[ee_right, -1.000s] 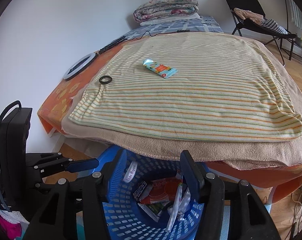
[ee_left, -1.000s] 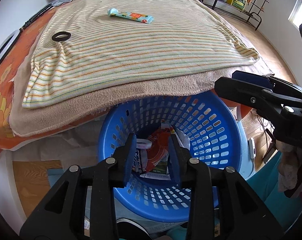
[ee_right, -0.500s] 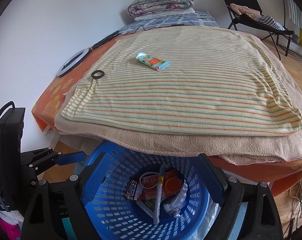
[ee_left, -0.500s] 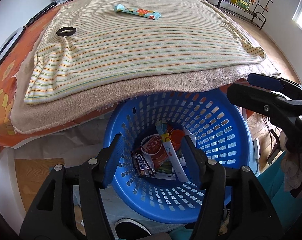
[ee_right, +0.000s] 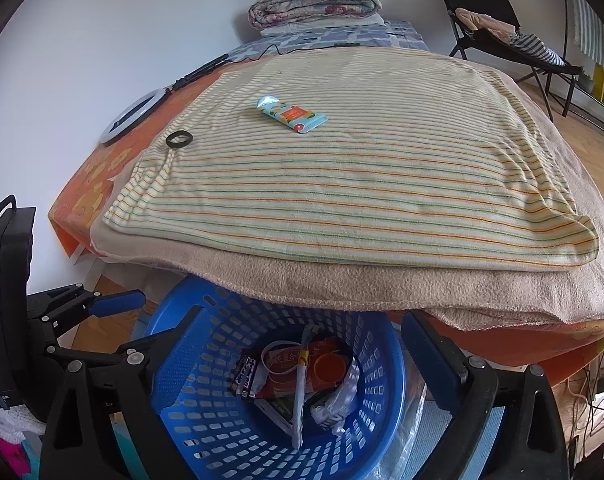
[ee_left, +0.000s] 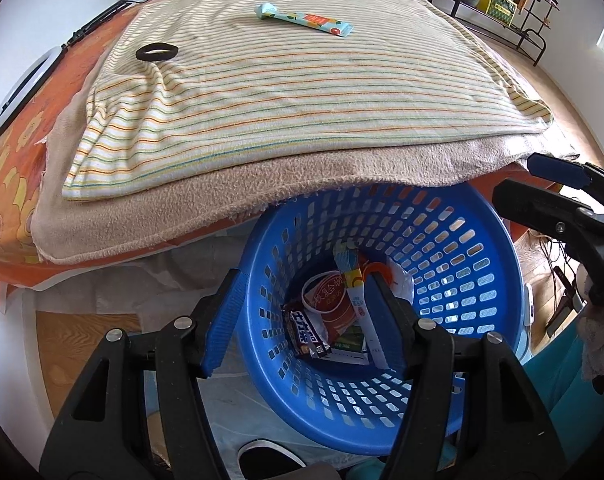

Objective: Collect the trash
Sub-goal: 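Carry band and strip over the blue wastebasket and open both tools, then move both tools back over the bed toward the hair tie and lotion tube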

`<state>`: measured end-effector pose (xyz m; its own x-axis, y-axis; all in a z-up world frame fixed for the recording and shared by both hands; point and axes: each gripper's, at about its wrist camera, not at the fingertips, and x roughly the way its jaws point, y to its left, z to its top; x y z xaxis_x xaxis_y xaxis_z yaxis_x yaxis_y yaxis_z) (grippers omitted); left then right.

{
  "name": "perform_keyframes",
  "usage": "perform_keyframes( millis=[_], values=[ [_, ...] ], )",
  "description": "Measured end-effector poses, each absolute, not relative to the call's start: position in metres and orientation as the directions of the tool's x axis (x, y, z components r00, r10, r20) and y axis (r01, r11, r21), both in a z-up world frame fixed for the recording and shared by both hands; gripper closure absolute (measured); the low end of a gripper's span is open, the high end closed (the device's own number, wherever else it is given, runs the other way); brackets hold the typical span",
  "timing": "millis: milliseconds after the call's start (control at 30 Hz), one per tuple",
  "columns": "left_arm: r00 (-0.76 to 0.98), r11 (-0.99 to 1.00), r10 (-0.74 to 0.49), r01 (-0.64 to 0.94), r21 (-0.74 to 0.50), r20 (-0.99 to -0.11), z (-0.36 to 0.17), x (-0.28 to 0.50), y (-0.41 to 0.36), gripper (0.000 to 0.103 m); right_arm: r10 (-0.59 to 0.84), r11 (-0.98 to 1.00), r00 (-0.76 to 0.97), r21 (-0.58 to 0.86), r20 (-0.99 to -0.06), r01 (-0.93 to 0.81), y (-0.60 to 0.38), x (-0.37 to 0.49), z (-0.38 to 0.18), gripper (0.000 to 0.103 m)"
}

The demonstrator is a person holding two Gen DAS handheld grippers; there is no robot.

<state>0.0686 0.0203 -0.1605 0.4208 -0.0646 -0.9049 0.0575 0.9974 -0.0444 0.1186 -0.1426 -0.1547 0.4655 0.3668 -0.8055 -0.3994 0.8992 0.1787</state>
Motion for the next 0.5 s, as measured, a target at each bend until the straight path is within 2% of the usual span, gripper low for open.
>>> perform_keyframes(
  millis=[500],
  values=[
    [0.49,0.998,-0.065,0.015,-0.066,-0.869,-0.123,0.082,0.041,0.038,0.353,0.904,0.477,0.162,-0.805,-0.395,-0.145,0.128,-0.147,0.004]
  ],
)
